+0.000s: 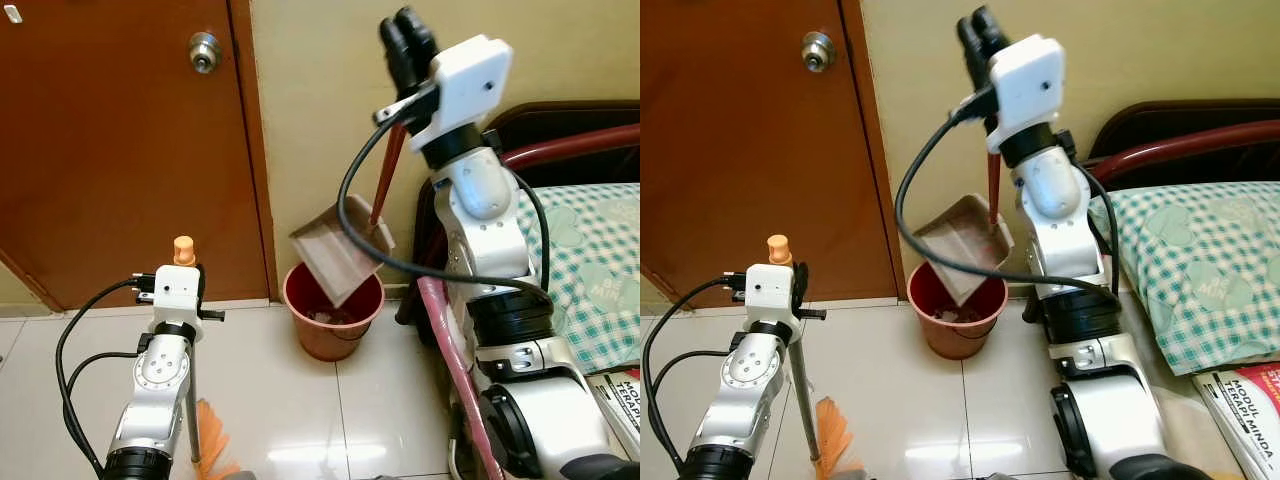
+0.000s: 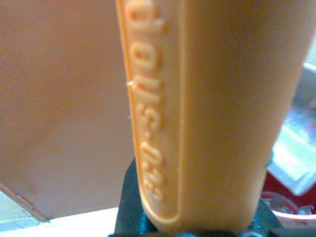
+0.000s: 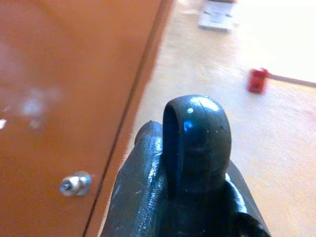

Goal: Sweep floor

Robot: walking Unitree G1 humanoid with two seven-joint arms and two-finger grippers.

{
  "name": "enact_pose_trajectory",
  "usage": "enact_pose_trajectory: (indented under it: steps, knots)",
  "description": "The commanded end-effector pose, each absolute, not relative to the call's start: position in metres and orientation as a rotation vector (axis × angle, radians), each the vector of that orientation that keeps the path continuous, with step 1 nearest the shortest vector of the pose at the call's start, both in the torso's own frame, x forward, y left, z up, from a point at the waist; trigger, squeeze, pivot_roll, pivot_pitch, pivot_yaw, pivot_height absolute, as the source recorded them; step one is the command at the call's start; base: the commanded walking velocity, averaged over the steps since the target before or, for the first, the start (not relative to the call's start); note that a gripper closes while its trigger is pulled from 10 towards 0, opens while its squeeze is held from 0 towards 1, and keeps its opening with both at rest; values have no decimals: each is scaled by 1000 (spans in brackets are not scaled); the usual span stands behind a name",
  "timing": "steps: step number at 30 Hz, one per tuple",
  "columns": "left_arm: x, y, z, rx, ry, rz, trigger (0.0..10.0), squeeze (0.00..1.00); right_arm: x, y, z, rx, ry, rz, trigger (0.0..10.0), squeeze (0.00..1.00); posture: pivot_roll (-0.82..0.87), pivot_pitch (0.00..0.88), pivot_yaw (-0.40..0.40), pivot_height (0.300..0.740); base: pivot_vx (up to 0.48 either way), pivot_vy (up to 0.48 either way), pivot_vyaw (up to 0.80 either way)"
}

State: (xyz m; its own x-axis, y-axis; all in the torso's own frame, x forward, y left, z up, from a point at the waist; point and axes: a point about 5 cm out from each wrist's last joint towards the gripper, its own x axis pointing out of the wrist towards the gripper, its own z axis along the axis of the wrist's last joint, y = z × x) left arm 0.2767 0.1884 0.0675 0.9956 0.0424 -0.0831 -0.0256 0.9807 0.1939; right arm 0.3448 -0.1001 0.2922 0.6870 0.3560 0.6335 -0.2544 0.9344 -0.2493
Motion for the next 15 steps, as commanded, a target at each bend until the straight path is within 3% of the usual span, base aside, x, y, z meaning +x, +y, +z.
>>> enact_pose_trajectory:
  steps: [1, 10, 15]
  knots:
    - [276, 187, 64, 166, 103, 37, 10000, 0, 338, -100, 319, -80, -839, 323, 10000, 0, -1, 0, -29, 740, 0, 0, 0]
    - [276, 186, 64, 164, 101, 40, 10000, 0, 345, -100, 312, 108, -728, 290, 10000, 0, 0, 0, -33, 740, 0, 0, 0]
    - [274, 185, 63, 162, 101, 43, 10000, 0, 351, -94, 282, 316, -522, 268, 10000, 0, 1, 0, -41, 740, 0, 0, 0]
